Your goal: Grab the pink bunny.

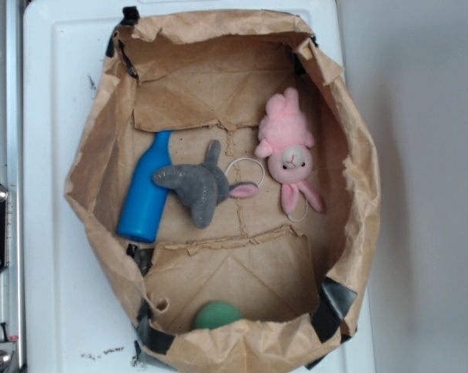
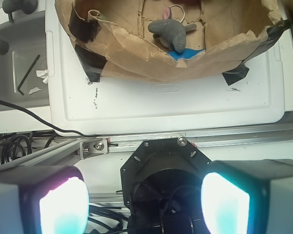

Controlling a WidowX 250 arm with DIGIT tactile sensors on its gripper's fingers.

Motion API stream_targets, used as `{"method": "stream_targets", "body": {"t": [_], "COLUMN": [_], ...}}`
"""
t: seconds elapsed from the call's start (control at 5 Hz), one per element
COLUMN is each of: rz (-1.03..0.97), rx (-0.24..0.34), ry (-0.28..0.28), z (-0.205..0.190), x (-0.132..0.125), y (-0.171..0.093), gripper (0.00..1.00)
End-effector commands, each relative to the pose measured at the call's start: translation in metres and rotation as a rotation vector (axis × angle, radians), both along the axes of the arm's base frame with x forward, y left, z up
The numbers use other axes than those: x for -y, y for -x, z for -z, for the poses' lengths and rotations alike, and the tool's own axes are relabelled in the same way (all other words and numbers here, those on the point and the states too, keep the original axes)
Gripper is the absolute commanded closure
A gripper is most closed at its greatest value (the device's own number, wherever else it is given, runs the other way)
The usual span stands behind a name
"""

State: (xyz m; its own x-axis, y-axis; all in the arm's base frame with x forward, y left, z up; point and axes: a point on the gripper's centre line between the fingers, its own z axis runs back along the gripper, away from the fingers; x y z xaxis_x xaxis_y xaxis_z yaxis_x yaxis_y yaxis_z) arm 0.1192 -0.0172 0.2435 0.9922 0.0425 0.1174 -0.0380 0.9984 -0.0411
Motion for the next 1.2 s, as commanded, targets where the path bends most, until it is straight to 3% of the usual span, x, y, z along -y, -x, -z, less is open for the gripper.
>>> {"method": "stream_targets", "body": {"t": [0.0,0.2,0.4,0.6,0.8,1.0], "rz": [0.0,-0.05,-0.035,-0.003,0.034,0.034], "rx": [0.0,0.017,0.078,0.202,0.202,0.202], "ry": [0.0,0.031,0.027,0.009,-0.005,-0.005], "z": [0.0,-0.007,-0.006,-0.004,0.018,0.018], "x": [0.0,-0.017,-0.023,-0.037,-0.052,-0.052], "y": [0.0,-0.05,-0.088,-0.127,-0.155,-0.155], "gripper": [0.0,0.0,0.0,0.0,0.0,0.0]}}
